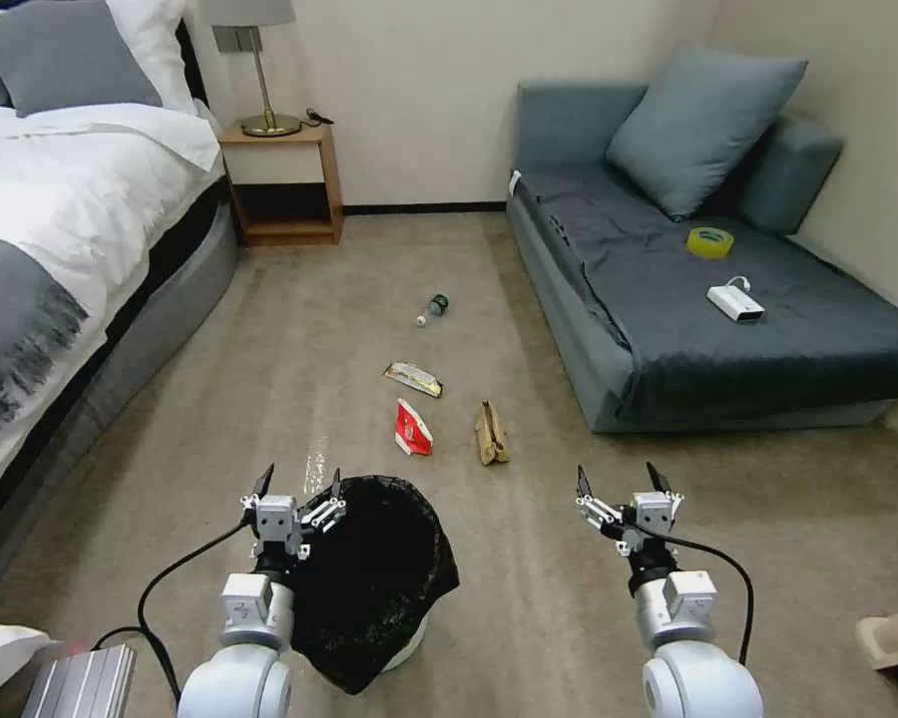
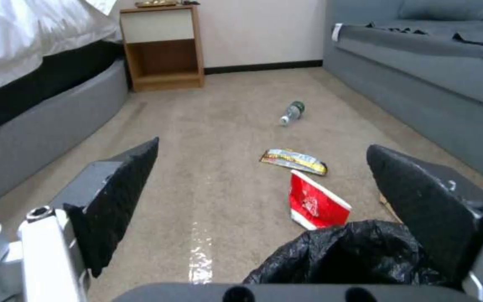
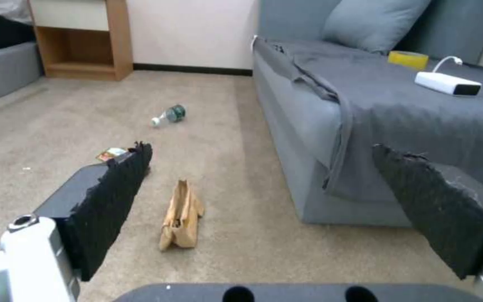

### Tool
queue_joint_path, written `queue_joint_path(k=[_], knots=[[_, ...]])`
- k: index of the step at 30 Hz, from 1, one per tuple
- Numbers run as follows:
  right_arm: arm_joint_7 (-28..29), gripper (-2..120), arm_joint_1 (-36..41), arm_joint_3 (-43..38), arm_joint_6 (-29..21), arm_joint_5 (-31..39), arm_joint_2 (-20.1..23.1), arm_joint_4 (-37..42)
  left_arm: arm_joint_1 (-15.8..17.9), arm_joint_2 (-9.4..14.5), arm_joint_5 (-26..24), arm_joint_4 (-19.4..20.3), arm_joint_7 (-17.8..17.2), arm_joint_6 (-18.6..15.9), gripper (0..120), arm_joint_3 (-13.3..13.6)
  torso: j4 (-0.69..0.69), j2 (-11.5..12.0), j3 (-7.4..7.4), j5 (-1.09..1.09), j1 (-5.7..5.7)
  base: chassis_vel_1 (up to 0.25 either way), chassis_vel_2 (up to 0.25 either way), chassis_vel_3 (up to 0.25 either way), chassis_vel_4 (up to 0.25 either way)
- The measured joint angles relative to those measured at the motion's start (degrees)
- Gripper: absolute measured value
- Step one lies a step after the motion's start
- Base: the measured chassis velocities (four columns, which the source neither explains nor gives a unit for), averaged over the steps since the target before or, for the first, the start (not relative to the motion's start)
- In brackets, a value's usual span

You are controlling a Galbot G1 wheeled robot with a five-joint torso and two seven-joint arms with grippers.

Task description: Pick up the trash bin, then pick up the garbage on the floor and place it into the trash bin.

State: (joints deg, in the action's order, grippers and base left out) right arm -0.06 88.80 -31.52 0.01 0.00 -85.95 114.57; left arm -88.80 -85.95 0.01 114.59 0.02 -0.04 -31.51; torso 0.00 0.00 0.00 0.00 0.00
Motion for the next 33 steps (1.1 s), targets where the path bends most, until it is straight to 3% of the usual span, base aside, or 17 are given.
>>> queue_joint_path(k=[12, 14, 15, 18, 21, 22, 28, 33], knots=[[0.0, 100, 0.0, 0.0, 0.0, 0.0, 0.0, 0.0, -0.2, 0.3, -0.5, 0.1, -0.2, 0.1, 100, 0.0, 0.0, 0.0, 0.0, 0.0, 0.0, 0.0, 0.0, 0.0, 0.0], [0.1, 100, 0.7, -0.6, 0.4, -0.7, -0.4, 0.5, -1.7, 2.8, -3.6, 0.6, -2.4, 0.4, 100, -0.8, -0.02, 0.0, 0.0, 0.0, 0.0, 0.0, 0.0, 0.0, 0.0], [0.1, 100, 0.7, -0.6, 0.4, -0.7, -0.4, 0.5, -1.7, 2.8, -3.6, 0.6, -2.4, 0.4, 100, -0.8, -0.02, 0.0, 0.0, 0.0, 0.0, 0.0, 0.0, 0.0, 0.0], [0.7, 100, 6.1, -4.5, 4.2, -5.8, -3.0, 3.2, -5.2, 8.4, -10.7, 1.8, -7.3, 1.1, 100, -2.8, -0.02, 0.0, 0.0, -0.01, 0.0, 0.0, 0.0, 0.0, 0.0], [1.1, 100, 10.5, -7.6, 7.3, -9.9, -5.2, 5.5, -5.9, 9.9, -14.3, 3.8, -9.4, 1.7, 100, -3.1, -0.01, 0.0, -0.01, 0.06, 0.0, 0.0, 0.0, 0.0, 0.0], [1.3, 100, 11.9, -8.6, 8.2, -11.2, -5.9, 6.2, -5.8, 10.3, -15.3, 5.0, -9.3, 2.8, 100, -3.2, 0.05, 0.0, -0.02, 0.02, 0.0, 0.0, 0.0, 0.0, 0.0], [1.3, 100, 12.6, -9.1, 8.8, -11.8, -6.2, 6.6, -5.9, 10.7, -15.8, 6.6, -8.0, 2.9, 100, -3.4, 0.02, 0.0, -0.01, 0.0, 0.0, 0.0, 0.0, 0.0, 0.0], [-2.9, 100, 12.4, -8.8, 9.2, -5.1, -6.2, 9.4, -5.6, 10.9, -15.9, 9.2, -7.9, -0.5, 100, -3.3, -0.02, 0.0, -0.01, 0.03, 0.0, 0.0, 0.0, 0.0, 0.0]])
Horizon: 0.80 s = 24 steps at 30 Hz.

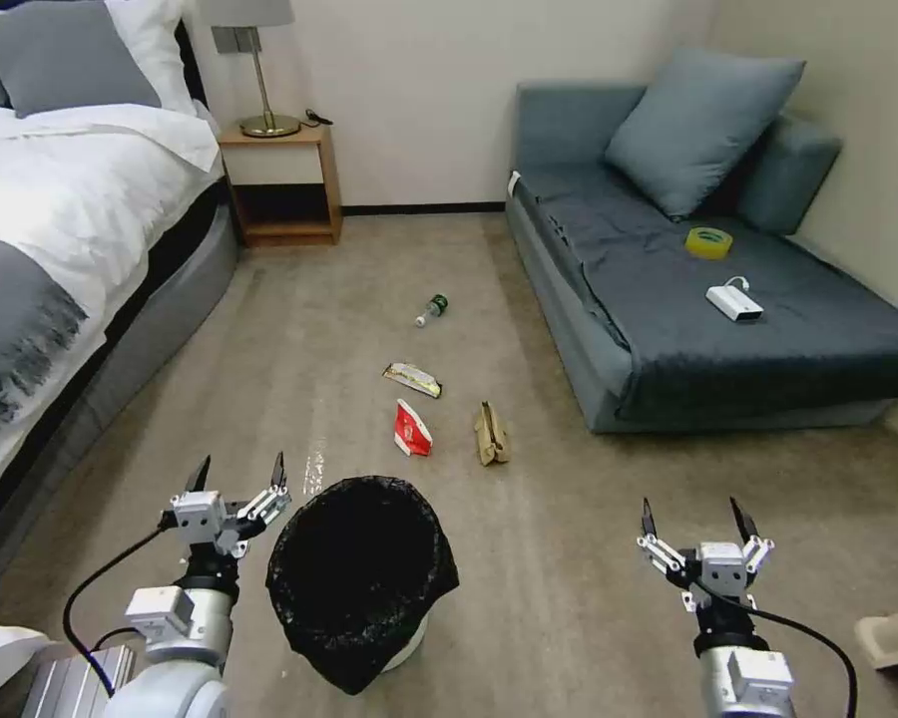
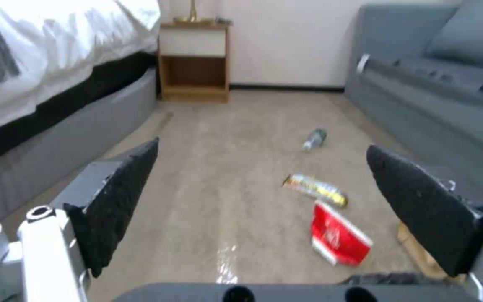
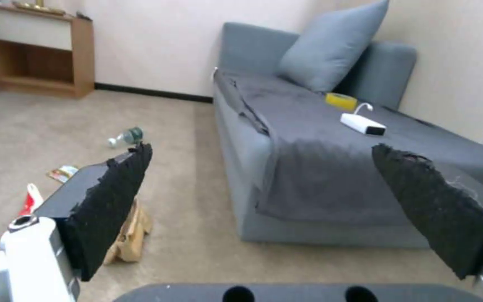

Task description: Pick up the trash bin, then pick up the garbage on the floor and place it into the trash bin.

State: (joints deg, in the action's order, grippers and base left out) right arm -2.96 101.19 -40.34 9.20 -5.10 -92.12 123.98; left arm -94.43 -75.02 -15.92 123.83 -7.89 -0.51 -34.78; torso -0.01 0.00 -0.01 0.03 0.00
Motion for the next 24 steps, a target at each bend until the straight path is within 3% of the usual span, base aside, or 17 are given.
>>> queue_joint_path(k=[4, 5, 8, 10, 11, 14, 20, 24], knots=[[-0.6, 100, -0.1, 0.2, 0.0, 1.0, -0.2, 0.2, 0.4, 1.6, -0.8, 0.0, -3.9, -9.4, 100, 1.1, 0.02, 0.0, 0.01, -0.02, 0.0, 0.0, 0.0, 0.0, 0.0], [-0.6, 100, -0.1, 0.2, 0.0, 1.0, -0.2, 0.2, 0.4, 1.6, -0.8, 0.0, -3.9, -9.4, 100, 1.1, 0.02, 0.0, 0.01, -0.02, 0.0, 0.0, 0.0, 0.0, 0.0], [-0.6, 100, -0.1, 0.2, -0.3, 1.6, 0.2, 0.5, 0.3, 3.4, -5.9, 0.4, -5.8, -15.9, 100, 1.6, 0.02, 0.0, 0.01, -0.02, 0.0, 0.0, 0.0, 0.0, 0.0], [0.0, 100, 0.0, 0.5, -3.8, 5.1, 3.0, 1.8, 0.6, 4.8, -9.5, 0.5, -6.0, -19.6, 100, 2.0, 0.01, 0.0, 0.01, -0.03, 0.0, 0.0, 0.0, 0.0, 0.0], [0.0, 100, 0.0, 0.5, -3.8, 5.1, 3.0, 1.8, 0.6, 4.8, -9.5, 0.5, -6.0, -19.6, 100, 2.0, 0.01, 0.0, 0.01, -0.03, 0.0, 0.0, 0.0, 0.0, 0.0], [1.7, 100, 0.2, 1.4, -11.1, 12.3, 8.7, 4.4, 1.6, 6.1, -12.8, 0.2, -7.0, -24.4, 100, 3.7, 0.0, 0.0, 0.01, -0.02, 0.0, 0.0, 0.0, 0.0, 0.0], [2.7, 100, -0.2, 1.7, -12.2, 14.6, 11.3, 5.7, 2.9, 6.7, -18.4, -0.2, -10.1, -30.1, 100, 5.5, 0.02, 0.0, 0.01, -0.04, 0.0, 0.0, 0.0, 0.0, 0.0], [2.8, 100, -0.3, 1.8, -11.6, 14.6, 12.1, 5.1, 2.9, 6.0, -20.4, -0.5, -11.4, -31.3, 100, 5.2, 0.01, 0.0, 0.01, -0.03, 0.0, 0.0, 0.0, 0.0, 0.0]])
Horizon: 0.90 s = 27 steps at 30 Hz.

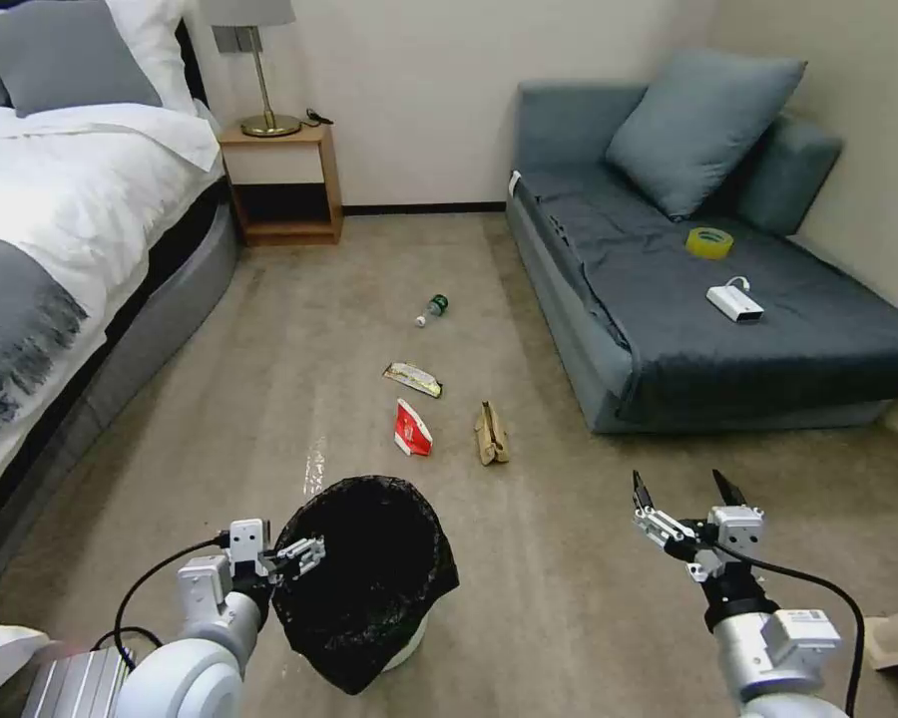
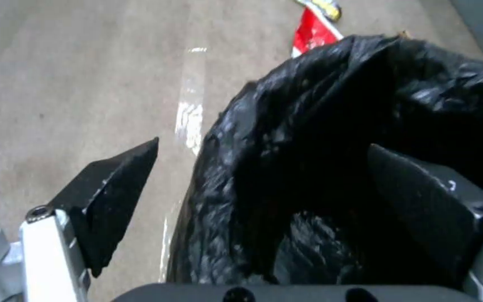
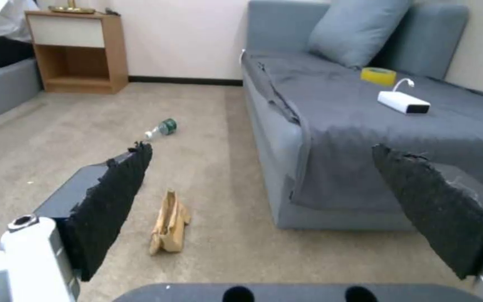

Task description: Pick up the trash bin, then pick up the garbage on the floor and place it into the trash bin.

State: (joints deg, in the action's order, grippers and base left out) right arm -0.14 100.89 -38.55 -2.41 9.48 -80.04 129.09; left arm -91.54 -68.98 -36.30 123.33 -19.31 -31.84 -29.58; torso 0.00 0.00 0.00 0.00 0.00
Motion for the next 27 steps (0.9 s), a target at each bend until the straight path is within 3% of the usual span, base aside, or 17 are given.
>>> queue_joint_path(k=[7, 16, 18, 25, 27], knots=[[0.9, 100, -0.6, 0.1, 0.4, 0.5, 0.6, -0.7, -0.1, -0.4, -4.0, -0.1, -2.0, -1.9, 98, -0.3, 0.0, 0.0, 0.0, 0.0, 0.0, 0.0, 0.0, 0.0, 0.0], [1.5, 100, -1.7, 0.2, 0.8, 1.1, 0.7, -2.0, 0.2, -0.6, -5.5, -2.8, -2.0, -2.2, 68, -0.3, 0.0, 0.0, 0.0, 0.0, 0.0, 0.0, 0.0, 0.0, 0.0], [1.6, 100, -2.1, 0.3, 1.0, 1.1, 0.5, -2.5, 0.6, -0.4, -5.6, -3.6, -1.5, -1.9, 56, -0.2, 0.0, 0.0, 0.0, 0.0, 0.0, 0.0, 0.0, 0.0, 0.0], [1.6, 100, -2.8, 0.5, 1.3, 1.0, 0.0, -3.3, 1.1, 0.0, -5.8, -4.9, -0.6, -1.1, 36, 0.0, 0.0, 0.0, 0.0, 0.0, 0.0, 0.0, 0.0, 0.0, 0.0], [1.8, 100, -3.2, 0.5, 1.3, 1.0, -0.2, -3.6, 1.3, 0.1, -5.9, -5.4, 0.0, -0.4, 23, 0.0, 0.0, 0.0, 0.0, 0.01, 0.0, 0.0, 0.0, 0.0, 0.0]])
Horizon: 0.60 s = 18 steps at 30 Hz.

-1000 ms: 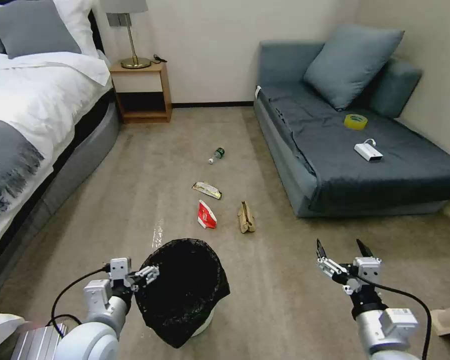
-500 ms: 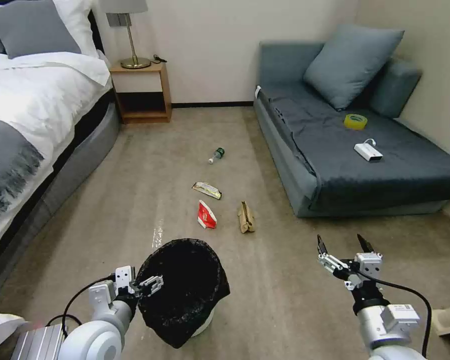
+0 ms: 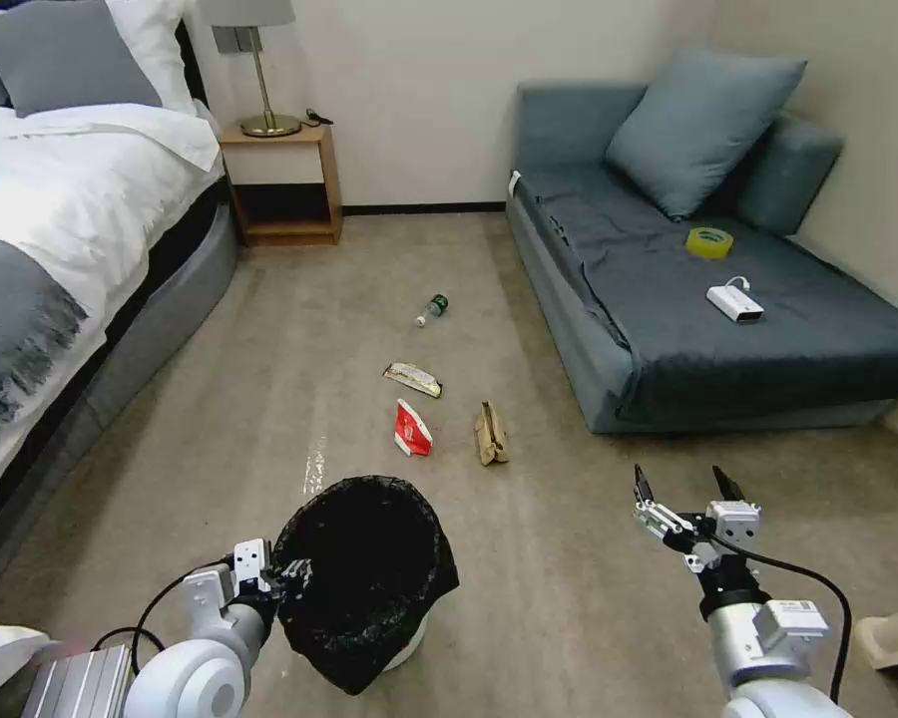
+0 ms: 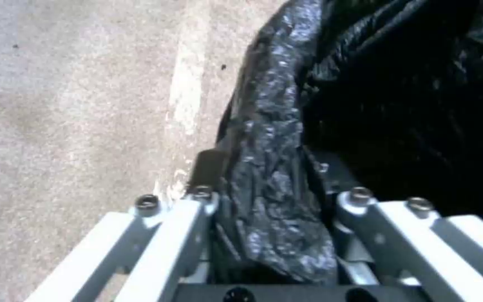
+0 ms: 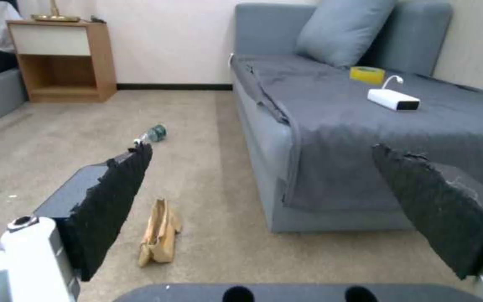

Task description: Pick up the trash bin, then pick up the garbage on the floor and place it into the trash bin.

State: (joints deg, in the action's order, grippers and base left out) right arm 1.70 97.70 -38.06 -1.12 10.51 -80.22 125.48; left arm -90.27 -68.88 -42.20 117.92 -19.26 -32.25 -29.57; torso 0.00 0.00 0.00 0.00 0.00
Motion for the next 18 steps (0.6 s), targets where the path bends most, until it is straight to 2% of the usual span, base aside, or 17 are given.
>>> queue_joint_path(k=[2, 4, 7, 15, 18], knots=[[0.0, 100, 0.0, 0.0, 0.0, 0.0, 0.0, -0.1, 0.0, 0.0, 0.0, 0.0, 0.1, 0.2, 22, 0.0, 0.0, 0.0, 0.0, 0.0, 0.0, 0.0, 0.0, 0.0, 0.0], [0.1, 100, -0.3, 0.0, 0.0, -0.1, -0.3, -0.4, 0.1, 0.2, 0.2, -0.1, 1.0, 1.2, 10, -0.1, 0.0, 0.0, 0.0, 0.0, 0.0, 0.0, 0.0, 0.0, 0.0], [0.1, 100, -0.3, 0.2, 0.0, -0.2, -0.5, -0.4, 0.2, 0.3, 1.1, -0.4, 2.2, 2.3, 4, -0.3, 0.0, 0.0, 0.0, 0.01, 0.0, 0.0, 0.0, 0.0, 0.0], [-0.4, 100, -0.6, 0.5, 0.1, -0.3, -0.6, -0.6, 0.2, 0.1, 3.2, -1.5, 4.9, 6.6, 4, -1.0, 0.01, 0.0, 0.0, 0.0, 0.0, 0.0, 0.0, 0.0, 0.0], [-2.2, 100, -0.3, 0.5, 0.6, -0.1, -0.1, -0.2, -0.1, -0.5, 4.0, -0.9, 5.9, 8.7, 4, -2.1, 0.0, 0.0, 0.0, 0.0, 0.0, 0.0, 0.0, 0.0, 0.0]])
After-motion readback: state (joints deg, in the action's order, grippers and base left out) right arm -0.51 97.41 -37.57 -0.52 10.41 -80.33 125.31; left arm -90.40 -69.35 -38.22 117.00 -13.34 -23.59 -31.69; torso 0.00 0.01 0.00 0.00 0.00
